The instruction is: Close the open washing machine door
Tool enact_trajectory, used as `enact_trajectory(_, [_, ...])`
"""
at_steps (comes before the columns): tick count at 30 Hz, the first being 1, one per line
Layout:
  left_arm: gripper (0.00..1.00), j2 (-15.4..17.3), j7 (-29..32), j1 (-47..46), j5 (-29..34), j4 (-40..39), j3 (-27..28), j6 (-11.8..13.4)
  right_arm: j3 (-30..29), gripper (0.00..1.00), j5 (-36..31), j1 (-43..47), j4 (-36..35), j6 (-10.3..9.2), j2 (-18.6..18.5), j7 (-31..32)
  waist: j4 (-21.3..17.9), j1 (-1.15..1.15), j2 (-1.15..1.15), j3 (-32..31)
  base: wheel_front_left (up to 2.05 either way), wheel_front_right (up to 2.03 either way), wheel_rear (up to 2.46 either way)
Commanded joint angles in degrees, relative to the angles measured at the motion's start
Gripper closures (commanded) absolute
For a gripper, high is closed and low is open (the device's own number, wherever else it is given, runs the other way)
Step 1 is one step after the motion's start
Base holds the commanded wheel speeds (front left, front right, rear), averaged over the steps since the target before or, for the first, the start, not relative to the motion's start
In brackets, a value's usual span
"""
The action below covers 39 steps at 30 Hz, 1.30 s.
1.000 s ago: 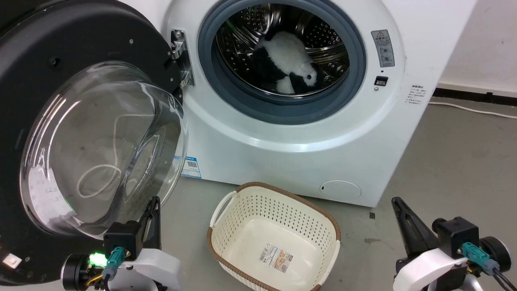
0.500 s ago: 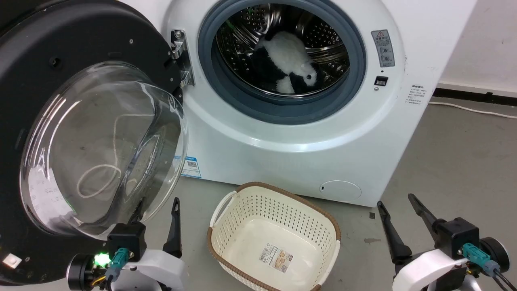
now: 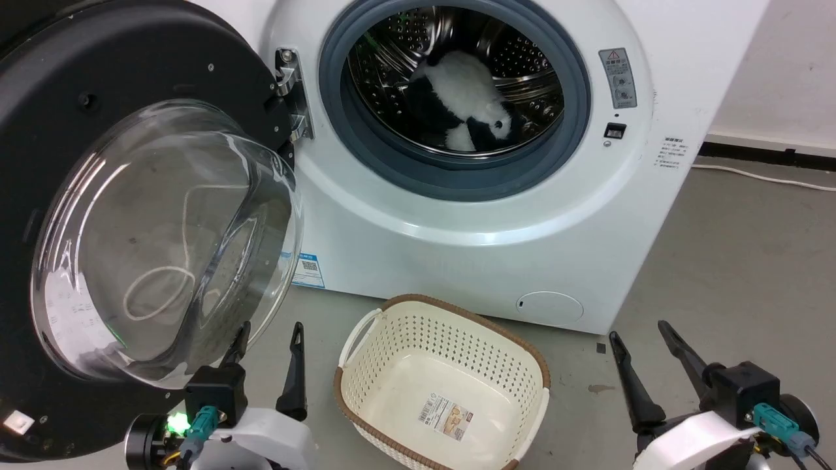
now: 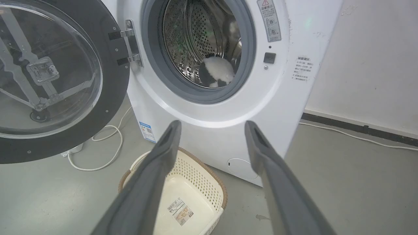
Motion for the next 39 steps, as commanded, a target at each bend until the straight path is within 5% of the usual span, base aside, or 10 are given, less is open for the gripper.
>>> enact_trajectory(1, [0.0, 0.0, -0.6, 0.0, -0.6, 0.3, -0.5, 0.3, 0.2, 0.0, 0.7, 0.8, 0.4, 0.01, 0.0, -0.6, 0.0, 0.0, 0.0, 0.0, 0.0, 0.0, 0.0])
enact_trajectory(17, [0.0, 0.0, -2.5, 0.2, -3.6, 1.1, -2.5, 1.0, 0.6, 0.0, 2.9, 1.7, 1.4, 0.02, 0.0, -2.5, 0.1, 0.0, 0.0, -0.2, 0.0, 0.0, 0.0])
enact_trajectory(18, [0.87, 0.0, -2.7, 0.2, -3.8, 1.1, -2.6, 1.1, 0.7, 0.0, 3.1, 1.7, 1.4, 0.02, 0.0, -2.6, 0.1, 0.0, 0.0, -0.2, 0.0, 0.0, 0.0])
enact_trajectory(19, [1.0, 0.0, -2.8, 0.2, -4.0, 1.1, -2.7, 1.1, 0.7, 0.0, 3.2, 1.8, 1.5, 0.02, 0.0, -2.8, 0.1, 0.0, 0.0, -0.2, 0.0, 0.0, 0.0])
enact_trajectory(27, [1.0, 0.0, -4.0, -0.4, -4.1, -4.4, -2.4, 0.6, 1.0, 0.0, 4.9, 2.4, 2.1, 0.02, 0.0, -4.0, 1.4, 0.0, 0.0, -0.3, 0.0, 0.0, 0.0])
enact_trajectory(33, [1.0, 0.0, -4.9, -1.9, -4.7, -18.1, 3.8, 3.3, 1.2, 0.0, 6.0, 2.8, 2.8, 0.03, 0.0, -4.9, 4.8, 0.0, 0.0, -0.4, 0.0, 0.0, 0.0])
enact_trajectory(34, [1.0, 0.0, -5.3, -2.8, -7.5, -22.6, 8.5, 6.0, 1.4, 0.0, 6.5, 3.0, 3.2, 0.03, 0.0, -5.3, 6.6, 0.0, 0.0, -0.6, 0.0, 0.0, 0.0])
enact_trajectory(38, [1.0, 0.0, -5.7, -3.5, -10.7, -25.5, 14.5, 8.7, 1.6, 0.0, 7.0, 3.4, 3.6, 0.03, 0.0, -5.6, 8.5, 0.0, 0.0, -0.9, 0.0, 0.0, 0.0])
enact_trajectory(39, [1.0, 0.0, -6.1, -4.4, -16.4, -24.4, 24.5, 9.7, 1.8, 0.0, 7.8, 3.8, 4.0, 0.03, 0.0, -6.1, 10.9, 0.0, 0.0, -1.0, 0.0, 0.0, 0.0])
